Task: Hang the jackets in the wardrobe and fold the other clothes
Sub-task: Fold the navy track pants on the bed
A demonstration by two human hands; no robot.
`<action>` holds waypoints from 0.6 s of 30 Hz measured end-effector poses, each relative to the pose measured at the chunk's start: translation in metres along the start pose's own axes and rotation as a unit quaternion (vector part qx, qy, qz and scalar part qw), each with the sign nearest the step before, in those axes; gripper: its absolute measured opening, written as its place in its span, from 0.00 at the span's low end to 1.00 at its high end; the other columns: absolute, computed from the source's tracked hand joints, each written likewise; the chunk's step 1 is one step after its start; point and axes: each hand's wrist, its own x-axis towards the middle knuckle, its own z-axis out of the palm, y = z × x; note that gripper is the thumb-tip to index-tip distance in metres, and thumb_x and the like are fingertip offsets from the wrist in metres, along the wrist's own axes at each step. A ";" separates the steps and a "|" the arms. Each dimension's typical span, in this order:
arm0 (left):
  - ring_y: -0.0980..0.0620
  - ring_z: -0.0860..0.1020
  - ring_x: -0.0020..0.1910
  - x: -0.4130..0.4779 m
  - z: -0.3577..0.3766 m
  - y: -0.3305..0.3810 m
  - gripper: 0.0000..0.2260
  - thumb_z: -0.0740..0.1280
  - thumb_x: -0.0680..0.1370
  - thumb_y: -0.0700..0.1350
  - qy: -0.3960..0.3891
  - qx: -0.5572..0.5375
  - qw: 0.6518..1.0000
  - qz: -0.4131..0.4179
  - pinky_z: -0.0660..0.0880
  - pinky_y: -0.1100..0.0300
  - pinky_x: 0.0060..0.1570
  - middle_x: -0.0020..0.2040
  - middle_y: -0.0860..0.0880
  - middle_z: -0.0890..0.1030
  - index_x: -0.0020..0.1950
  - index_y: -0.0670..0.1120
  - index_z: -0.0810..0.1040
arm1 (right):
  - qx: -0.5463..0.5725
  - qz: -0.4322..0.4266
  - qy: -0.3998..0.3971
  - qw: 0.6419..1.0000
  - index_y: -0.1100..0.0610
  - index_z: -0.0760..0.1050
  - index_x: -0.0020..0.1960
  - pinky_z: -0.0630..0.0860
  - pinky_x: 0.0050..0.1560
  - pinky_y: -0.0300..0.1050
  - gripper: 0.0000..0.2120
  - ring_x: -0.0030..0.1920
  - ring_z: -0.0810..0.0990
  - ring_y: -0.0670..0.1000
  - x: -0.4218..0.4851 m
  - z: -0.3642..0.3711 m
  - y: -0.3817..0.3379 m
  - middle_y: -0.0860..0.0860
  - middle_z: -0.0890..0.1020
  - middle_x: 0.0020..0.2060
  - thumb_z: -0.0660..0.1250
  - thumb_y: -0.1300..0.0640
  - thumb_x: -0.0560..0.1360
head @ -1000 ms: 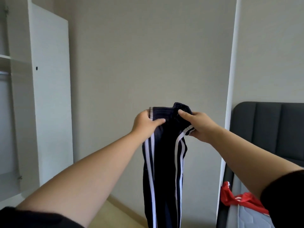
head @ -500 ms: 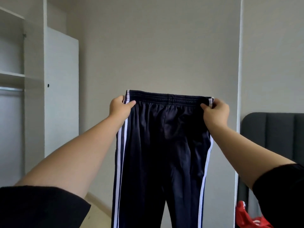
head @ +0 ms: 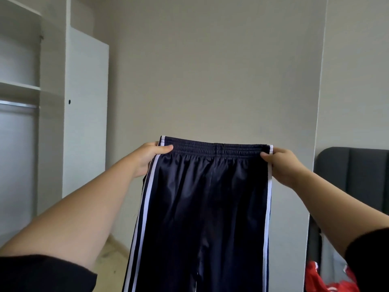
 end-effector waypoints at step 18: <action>0.46 0.75 0.37 -0.007 0.102 -0.003 0.06 0.69 0.68 0.39 0.166 0.115 0.979 -0.001 0.71 0.58 0.37 0.39 0.44 0.75 0.41 0.42 0.74 | -0.212 -0.037 0.156 0.964 0.59 0.64 0.31 0.62 0.33 0.44 0.17 0.31 0.66 0.52 -0.028 0.049 0.012 0.54 0.66 0.28 0.68 0.56 0.73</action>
